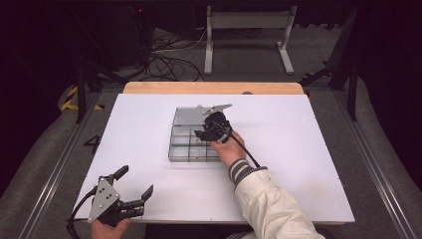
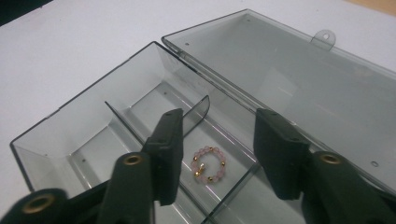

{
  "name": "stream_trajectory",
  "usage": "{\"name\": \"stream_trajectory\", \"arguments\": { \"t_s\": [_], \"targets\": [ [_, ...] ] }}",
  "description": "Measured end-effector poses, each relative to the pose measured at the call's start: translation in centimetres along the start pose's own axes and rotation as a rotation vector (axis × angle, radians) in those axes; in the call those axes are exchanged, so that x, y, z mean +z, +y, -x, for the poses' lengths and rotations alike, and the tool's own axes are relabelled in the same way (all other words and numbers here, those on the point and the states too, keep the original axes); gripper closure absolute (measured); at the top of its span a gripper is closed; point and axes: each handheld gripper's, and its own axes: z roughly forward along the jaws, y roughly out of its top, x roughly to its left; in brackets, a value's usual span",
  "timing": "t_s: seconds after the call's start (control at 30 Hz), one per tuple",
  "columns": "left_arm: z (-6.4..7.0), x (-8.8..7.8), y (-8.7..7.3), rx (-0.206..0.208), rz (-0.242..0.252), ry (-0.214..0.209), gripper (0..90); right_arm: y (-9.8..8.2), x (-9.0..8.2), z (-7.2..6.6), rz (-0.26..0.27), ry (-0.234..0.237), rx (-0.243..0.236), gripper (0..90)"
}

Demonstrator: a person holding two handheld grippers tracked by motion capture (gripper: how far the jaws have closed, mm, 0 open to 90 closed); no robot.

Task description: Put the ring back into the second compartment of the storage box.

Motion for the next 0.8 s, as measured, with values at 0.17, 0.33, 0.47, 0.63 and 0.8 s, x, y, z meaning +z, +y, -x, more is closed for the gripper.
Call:
{"name": "stream_trajectory", "arguments": {
  "t_s": [0.17, 0.33, 0.47, 0.63, 0.8],
  "targets": [
    [0.0, 0.0, 0.0, 0.001, 0.002, 0.001, 8.0, 0.4, -1.4, 0.0, 0.024, 0.049, 0.005, 37.5],
    [-0.1, 0.0, 0.0, 0.001, 0.002, 0.001, 8.0, 0.6, -3.0, -0.1, 0.055, 0.061, -0.022, 30.7],
    [-0.1, 0.0, 0.0, 0.000, 0.000, 0.003, 8.1, 0.6, -4.0, -0.3, 0.074, 0.062, -0.041, 29.2],
    [-0.1, 0.1, 0.0, 0.000, 0.001, 0.003, 8.0, 0.5, -4.9, -0.5, 0.090, 0.063, -0.052, 28.3],
    [-0.1, 0.1, 0.0, -0.001, 0.000, 0.002, 8.0, 0.6, -5.5, -0.8, 0.097, 0.062, -0.075, 27.5]
  ]
}}
